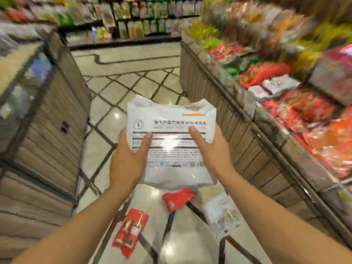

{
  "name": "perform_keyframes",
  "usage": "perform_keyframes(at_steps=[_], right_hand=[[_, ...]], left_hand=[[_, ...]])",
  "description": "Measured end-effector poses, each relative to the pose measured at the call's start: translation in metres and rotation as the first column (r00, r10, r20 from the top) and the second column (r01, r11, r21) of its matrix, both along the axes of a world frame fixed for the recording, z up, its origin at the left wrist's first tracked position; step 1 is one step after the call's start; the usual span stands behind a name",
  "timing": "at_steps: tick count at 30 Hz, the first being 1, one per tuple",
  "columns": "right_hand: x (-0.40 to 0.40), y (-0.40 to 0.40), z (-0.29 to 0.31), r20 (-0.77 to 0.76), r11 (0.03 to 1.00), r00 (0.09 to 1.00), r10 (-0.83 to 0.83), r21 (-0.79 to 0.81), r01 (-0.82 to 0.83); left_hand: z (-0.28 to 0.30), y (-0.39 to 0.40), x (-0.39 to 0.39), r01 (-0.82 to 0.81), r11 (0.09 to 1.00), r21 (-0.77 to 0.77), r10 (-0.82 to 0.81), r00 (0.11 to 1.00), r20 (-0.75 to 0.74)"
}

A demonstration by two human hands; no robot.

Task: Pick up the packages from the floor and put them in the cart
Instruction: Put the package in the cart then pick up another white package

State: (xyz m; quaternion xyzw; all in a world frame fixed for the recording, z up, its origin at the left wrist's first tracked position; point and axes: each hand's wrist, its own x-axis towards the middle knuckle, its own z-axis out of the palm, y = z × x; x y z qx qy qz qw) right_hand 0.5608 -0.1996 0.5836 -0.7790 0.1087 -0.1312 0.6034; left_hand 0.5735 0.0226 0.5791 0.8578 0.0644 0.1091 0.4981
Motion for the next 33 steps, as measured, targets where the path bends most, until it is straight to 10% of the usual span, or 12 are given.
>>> perform_keyframes(at_steps=[15, 33], right_hand=[[-0.168, -0.091, 0.249, 0.318, 0.891, 0.862, -0.395, -0.099, 0.444], [-0.673, -0.091, 0.256, 0.283, 0.146, 0.177, -0.942, -0.129, 0.981]], left_hand=[[0.247, -0.127, -0.053, 0.494, 0.87, 0.008, -0.477, 0.836, 0.272], [0.247, -0.323, -0.457, 0.998, 0.059, 0.012, -0.969, 0.055, 0.24]])
